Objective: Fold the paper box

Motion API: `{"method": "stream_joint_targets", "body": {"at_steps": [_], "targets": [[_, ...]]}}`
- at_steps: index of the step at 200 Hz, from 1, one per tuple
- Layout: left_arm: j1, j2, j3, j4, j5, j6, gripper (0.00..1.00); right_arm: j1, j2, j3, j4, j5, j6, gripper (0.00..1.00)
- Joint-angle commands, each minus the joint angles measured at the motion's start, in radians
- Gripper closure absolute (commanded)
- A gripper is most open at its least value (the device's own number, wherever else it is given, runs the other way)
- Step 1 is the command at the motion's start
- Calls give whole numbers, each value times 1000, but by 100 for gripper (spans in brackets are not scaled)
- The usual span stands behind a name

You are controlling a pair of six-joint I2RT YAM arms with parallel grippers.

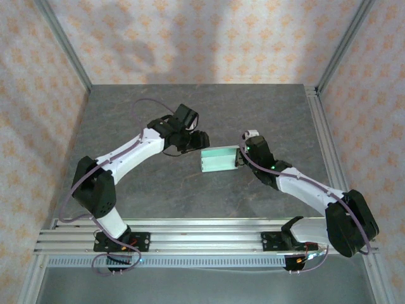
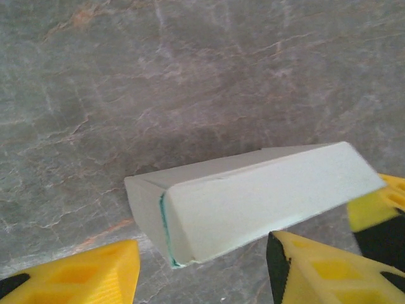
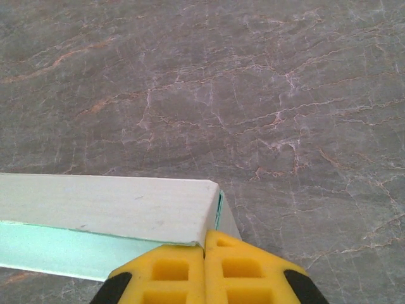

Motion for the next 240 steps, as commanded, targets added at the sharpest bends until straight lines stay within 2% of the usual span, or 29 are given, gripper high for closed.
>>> {"method": "stream_joint_targets", "body": {"at_steps": [1,74,101,141,166,192,215,240], "targets": [[-2,24,-51,18,-15,-32,44,8,9,-21,-38,-34,13,100],[-2,35,-122,30,-8,-40,47,9,-14,-20,-40,-33,14,98],[-2,45,-126,23,-15,-32,48,8,-45,-18,-31,-43,15,75],[-2,67,-126,35,-10,-24,51,8,-133,-53,9,-38,6,51],[-2,70,-136,47,4,-24,53,8,-204,-85,75,-58,22,29],[-2,72,-143,47,21,-13,55,-8,-197,-52,69,32,229,26],[-2,73,-151,48,30,-5,55,-31,-113,39,-23,-8,382,27],[-2,70,-164,55,39,1,56,-64,-10,107,-109,-81,468,29]]}}
